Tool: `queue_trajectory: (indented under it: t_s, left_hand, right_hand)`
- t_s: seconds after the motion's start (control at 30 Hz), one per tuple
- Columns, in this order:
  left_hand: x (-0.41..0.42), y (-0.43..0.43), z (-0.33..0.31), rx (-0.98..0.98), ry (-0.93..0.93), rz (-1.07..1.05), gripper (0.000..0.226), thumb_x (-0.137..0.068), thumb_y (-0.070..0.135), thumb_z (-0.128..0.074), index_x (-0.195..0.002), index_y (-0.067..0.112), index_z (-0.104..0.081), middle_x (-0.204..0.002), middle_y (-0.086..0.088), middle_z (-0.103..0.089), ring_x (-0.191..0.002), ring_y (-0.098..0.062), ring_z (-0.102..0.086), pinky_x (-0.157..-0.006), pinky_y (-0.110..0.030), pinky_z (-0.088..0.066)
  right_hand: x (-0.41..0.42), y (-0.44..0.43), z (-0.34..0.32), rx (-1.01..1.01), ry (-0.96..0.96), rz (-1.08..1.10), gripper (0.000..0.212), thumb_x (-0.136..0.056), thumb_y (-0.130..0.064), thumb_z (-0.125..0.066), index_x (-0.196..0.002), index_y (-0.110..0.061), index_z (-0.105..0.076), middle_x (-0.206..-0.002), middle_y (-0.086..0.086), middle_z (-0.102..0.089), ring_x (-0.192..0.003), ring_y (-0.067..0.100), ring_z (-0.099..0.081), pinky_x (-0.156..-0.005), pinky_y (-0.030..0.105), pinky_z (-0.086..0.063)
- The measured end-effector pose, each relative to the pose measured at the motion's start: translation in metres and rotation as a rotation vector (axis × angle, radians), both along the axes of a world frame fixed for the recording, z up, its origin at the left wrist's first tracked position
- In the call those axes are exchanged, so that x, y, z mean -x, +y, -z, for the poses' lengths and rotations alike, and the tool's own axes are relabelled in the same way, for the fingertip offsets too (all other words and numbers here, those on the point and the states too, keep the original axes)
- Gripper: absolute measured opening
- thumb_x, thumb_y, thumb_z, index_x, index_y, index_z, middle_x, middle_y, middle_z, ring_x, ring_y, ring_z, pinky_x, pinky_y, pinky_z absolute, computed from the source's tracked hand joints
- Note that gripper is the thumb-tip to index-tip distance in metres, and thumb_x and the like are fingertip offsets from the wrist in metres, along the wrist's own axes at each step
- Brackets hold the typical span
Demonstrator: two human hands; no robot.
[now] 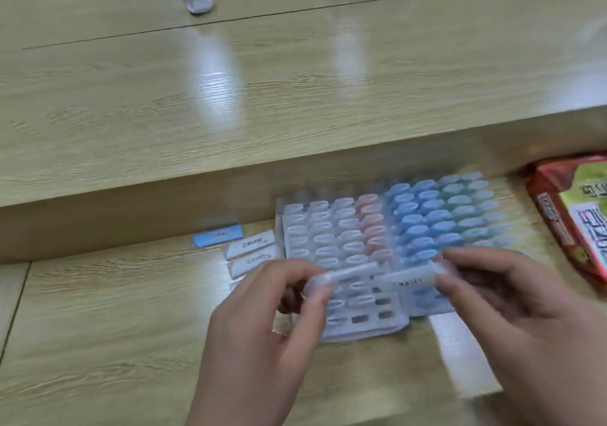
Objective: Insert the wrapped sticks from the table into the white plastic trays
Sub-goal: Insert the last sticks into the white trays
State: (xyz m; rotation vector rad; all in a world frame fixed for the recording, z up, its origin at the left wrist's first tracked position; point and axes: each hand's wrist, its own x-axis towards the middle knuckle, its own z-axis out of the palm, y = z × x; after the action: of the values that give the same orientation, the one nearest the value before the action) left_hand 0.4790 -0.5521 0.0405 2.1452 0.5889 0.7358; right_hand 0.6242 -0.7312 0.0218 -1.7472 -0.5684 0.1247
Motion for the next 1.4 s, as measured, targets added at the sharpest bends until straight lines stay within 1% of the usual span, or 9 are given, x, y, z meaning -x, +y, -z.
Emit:
queue_trajectory:
  t_s: [0.17,0.23,0.37,0.53,0.77,1.0,1.13,1.3,1.4]
  left_hand:
    - [0.003,-0.013,0.000,-0.287,0.140,0.070,0.007,-0.088,0.038,-0.061,-0.089,0.036,-0.067,-0.079,0.019,-0.064,-0.072,0.001,-0.058,-0.067,-0.015,-0.045]
    - [0.007,-0.017,0.002,-0.373,0.204,0.108,0.014,-0.092,0.039,-0.059,-0.088,0.033,-0.072,-0.081,0.019,-0.066,-0.072,-0.002,-0.059,-0.069,-0.014,-0.045]
    - [0.007,-0.025,0.006,-0.466,0.190,0.144,0.011,-0.092,0.030,-0.067,-0.089,0.024,-0.077,-0.083,0.011,-0.068,-0.070,-0.013,-0.063,-0.058,-0.030,-0.052]
    - [-0.002,-0.029,0.013,-0.565,0.248,0.127,0.016,-0.092,0.028,-0.065,-0.089,0.020,-0.079,-0.080,0.005,-0.069,-0.065,-0.020,-0.064,-0.051,-0.030,-0.051]
    - [-0.006,-0.031,0.014,-0.529,0.290,0.114,0.013,-0.090,0.025,-0.066,-0.092,0.019,-0.078,-0.080,0.004,-0.066,-0.068,-0.020,-0.061,-0.049,-0.029,-0.046]
    - [-0.009,-0.036,0.015,-0.631,0.417,0.175,0.016,-0.076,0.011,-0.075,-0.091,0.014,-0.074,-0.080,-0.002,-0.062,-0.067,-0.026,-0.057,-0.060,-0.031,-0.032]
    - [-0.012,-0.038,0.023,-0.621,0.342,0.116,0.022,-0.076,0.011,-0.079,-0.098,0.015,-0.076,-0.086,-0.001,-0.066,-0.070,-0.025,-0.060,-0.062,-0.032,-0.041]
    - [-0.009,-0.026,0.032,-0.330,0.214,0.105,0.029,-0.084,0.025,-0.075,-0.112,0.025,-0.070,-0.092,0.011,-0.067,-0.079,-0.013,-0.060,-0.073,-0.026,-0.047]
    - [-0.007,-0.022,0.035,-0.347,0.167,0.128,0.019,-0.085,0.019,-0.075,-0.101,0.023,-0.065,-0.092,0.009,-0.066,-0.078,-0.016,-0.059,-0.073,-0.029,-0.046]
  right_hand:
    - [-0.006,-0.003,0.002,0.154,-0.339,-0.074,0.019,-0.081,-0.015,-0.074,-0.096,-0.027,-0.074,-0.098,-0.013,-0.069,-0.094,0.009,-0.068,-0.079,0.013,-0.051]
    - [-0.005,-0.006,0.006,0.179,-0.368,-0.091,0.015,-0.081,-0.013,-0.073,-0.094,-0.021,-0.076,-0.097,-0.007,-0.069,-0.093,0.010,-0.068,-0.078,0.015,-0.051]
    - [-0.003,-0.006,0.012,0.199,-0.377,-0.130,0.012,-0.087,-0.020,-0.068,-0.095,-0.021,-0.076,-0.098,-0.006,-0.069,-0.095,0.004,-0.066,-0.081,0.015,-0.048]
    - [-0.006,-0.012,0.014,0.224,-0.414,-0.141,0.016,-0.084,-0.014,-0.072,-0.097,-0.022,-0.076,-0.098,-0.008,-0.069,-0.091,0.001,-0.066,-0.078,0.014,-0.048]
    - [-0.006,-0.014,0.017,0.223,-0.429,-0.212,0.013,-0.087,-0.021,-0.068,-0.097,-0.022,-0.077,-0.100,-0.010,-0.069,-0.092,0.000,-0.065,-0.077,0.011,-0.047]
    - [-0.004,-0.019,0.026,0.331,-0.564,-0.372,0.019,-0.084,-0.010,-0.072,-0.100,-0.019,-0.079,-0.102,-0.005,-0.071,-0.089,0.014,-0.069,-0.066,0.032,-0.055]
    - [-0.002,-0.016,0.030,0.421,-0.701,-0.411,0.030,-0.080,-0.004,-0.070,-0.105,-0.018,-0.078,-0.104,-0.003,-0.071,-0.087,0.023,-0.066,-0.058,0.033,-0.054]
    - [-0.001,-0.011,0.031,0.398,-0.662,-0.384,0.026,-0.087,-0.012,-0.061,-0.105,-0.021,-0.078,-0.103,-0.005,-0.072,-0.086,0.024,-0.067,-0.058,0.033,-0.054]
    - [-0.001,-0.010,0.031,0.396,-0.636,-0.386,0.025,-0.089,-0.013,-0.060,-0.106,-0.021,-0.078,-0.103,-0.007,-0.071,-0.088,0.021,-0.067,-0.061,0.033,-0.054]
